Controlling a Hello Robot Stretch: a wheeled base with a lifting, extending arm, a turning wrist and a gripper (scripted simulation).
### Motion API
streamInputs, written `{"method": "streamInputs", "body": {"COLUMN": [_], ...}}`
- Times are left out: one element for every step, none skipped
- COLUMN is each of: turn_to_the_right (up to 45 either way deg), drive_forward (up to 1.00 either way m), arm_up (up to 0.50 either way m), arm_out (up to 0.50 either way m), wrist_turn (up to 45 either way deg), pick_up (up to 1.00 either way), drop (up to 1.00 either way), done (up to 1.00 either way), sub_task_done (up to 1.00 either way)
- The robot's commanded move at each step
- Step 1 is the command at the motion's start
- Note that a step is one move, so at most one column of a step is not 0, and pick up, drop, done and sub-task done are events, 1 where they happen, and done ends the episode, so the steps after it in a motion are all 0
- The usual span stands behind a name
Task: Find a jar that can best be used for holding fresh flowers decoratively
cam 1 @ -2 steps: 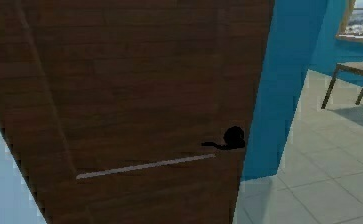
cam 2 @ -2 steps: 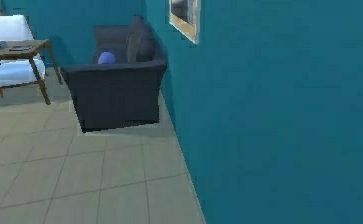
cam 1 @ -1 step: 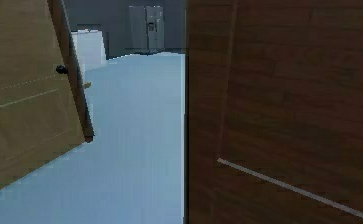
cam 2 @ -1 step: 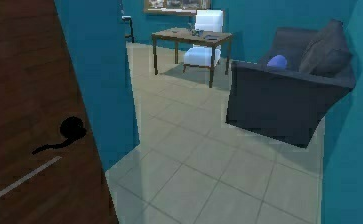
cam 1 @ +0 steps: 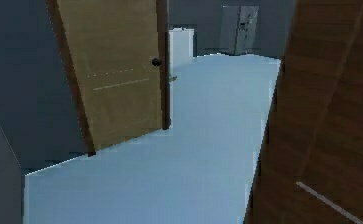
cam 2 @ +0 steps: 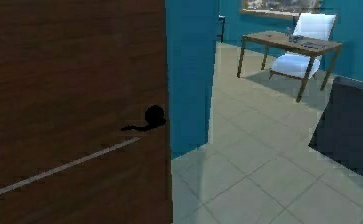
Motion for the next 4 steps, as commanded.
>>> {"method": "streamInputs", "body": {"turn_to_the_right": [0.0,-30.0,0.0,42.0], "drive_forward": [0.35,0.0,0.15,0.0], "arm_up": [0.0,0.0,0.0,0.0], "arm_out": [0.0,0.0,0.0,0.0], "wrist_turn": [0.0,0.0,0.0,0.0], "pick_up": [0.0,0.0,0.0,0.0], "drop": [0.0,0.0,0.0,0.0], "done": [0.0,0.0,0.0,0.0], "sub_task_done": [0.0,0.0,0.0,0.0]}}
